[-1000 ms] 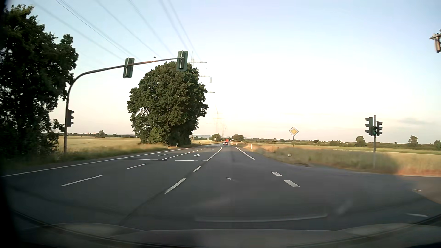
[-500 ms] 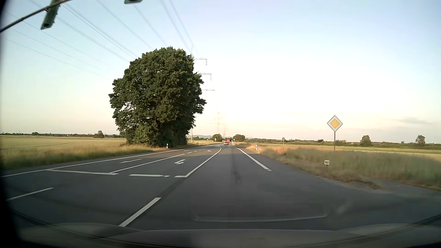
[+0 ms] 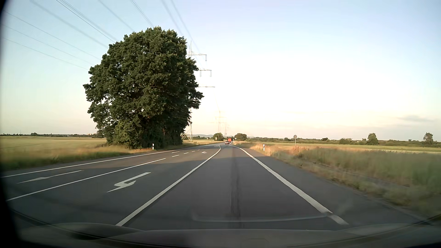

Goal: Follow the waypoints while adhering to traffic rules and regulations

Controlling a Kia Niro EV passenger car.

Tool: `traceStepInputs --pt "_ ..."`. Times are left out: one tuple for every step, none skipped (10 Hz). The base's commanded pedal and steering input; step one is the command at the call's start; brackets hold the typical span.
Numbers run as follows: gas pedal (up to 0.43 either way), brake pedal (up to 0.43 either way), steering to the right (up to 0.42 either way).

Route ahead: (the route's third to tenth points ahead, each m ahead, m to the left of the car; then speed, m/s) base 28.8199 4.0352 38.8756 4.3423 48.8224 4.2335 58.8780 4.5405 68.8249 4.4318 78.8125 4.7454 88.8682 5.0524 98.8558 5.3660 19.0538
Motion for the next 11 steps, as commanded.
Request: traceStepInputs --pt "0.000 0.024 -0.002" --pt "0.000 0.018 -0.003" --pt "0.000 0.018 -0.003" --pt "0.000 0.024 -0.003" --pt "0.000 0.024 -0.003" --pt "0.000 0.024 -0.003" --pt "0.000 0.024 -0.003" --pt "0.008 0.024 -0.003" --pt "0.008 0.024 -0.003" --pt "0.028 0.018 -0.004" --pt "0.028 0.024 -0.003"
